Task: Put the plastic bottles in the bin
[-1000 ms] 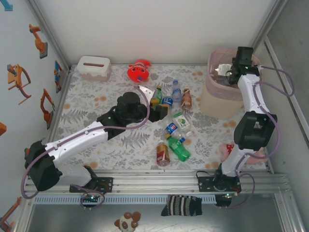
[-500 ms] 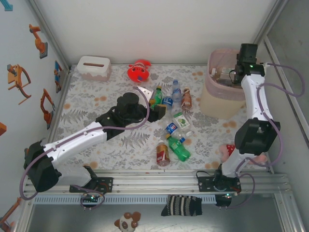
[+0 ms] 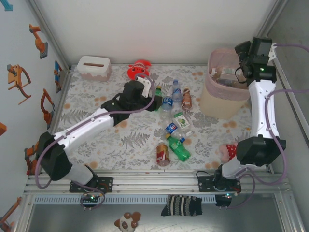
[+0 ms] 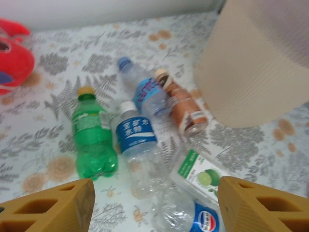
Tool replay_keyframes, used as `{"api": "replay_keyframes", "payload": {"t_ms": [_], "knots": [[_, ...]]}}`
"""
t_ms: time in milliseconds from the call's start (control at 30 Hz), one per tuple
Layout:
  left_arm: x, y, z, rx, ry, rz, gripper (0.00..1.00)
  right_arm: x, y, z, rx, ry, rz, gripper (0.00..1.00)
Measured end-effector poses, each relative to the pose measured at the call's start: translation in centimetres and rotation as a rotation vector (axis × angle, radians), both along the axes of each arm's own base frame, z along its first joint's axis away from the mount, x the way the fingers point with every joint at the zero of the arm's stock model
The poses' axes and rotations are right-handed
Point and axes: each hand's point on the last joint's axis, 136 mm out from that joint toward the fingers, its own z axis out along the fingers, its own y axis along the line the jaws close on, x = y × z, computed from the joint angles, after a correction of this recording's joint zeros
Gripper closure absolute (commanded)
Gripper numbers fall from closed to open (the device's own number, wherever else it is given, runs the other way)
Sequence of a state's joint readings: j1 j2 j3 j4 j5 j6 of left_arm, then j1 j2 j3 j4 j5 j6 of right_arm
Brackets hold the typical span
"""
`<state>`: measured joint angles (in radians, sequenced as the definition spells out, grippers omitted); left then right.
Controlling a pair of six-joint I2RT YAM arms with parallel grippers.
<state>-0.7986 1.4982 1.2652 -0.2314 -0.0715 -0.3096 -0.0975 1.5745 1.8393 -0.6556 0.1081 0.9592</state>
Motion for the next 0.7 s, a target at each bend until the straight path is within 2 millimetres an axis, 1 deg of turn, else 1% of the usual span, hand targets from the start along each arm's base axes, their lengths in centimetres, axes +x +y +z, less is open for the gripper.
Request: {"api": "replay_keyframes", "payload": {"t_ms": [100, 200, 400, 600, 700], "knots": [[1.9, 0.5, -1.9, 0.051, 0.063, 0.035, 0.33, -0.7, 1.0, 0.9, -0.045, -0.010, 0.080, 0.14], [3.2, 0.8, -4.0, 0.099, 0.135, 0.050, 0.33, -2.0, 1.5, 1.4, -0.084, -0.015, 0.127, 0.14], [5.5, 0.4, -7.8, 0.147, 0.281, 0.030, 0.32, -4.3, 1.9, 1.7, -0.135, -0.014, 0.161, 0.13], [7.3, -0.1, -10.9, 0.184, 0.380, 0.008, 0.30, -4.9, 2.0, 1.4, -0.149, -0.007, 0.173, 0.14], [7.7, -0.2, -12.5, 0.199, 0.421, -0.004, 0.27, -4.9, 2.1, 1.1, -0.150, 0.002, 0.177, 0.14]]}}
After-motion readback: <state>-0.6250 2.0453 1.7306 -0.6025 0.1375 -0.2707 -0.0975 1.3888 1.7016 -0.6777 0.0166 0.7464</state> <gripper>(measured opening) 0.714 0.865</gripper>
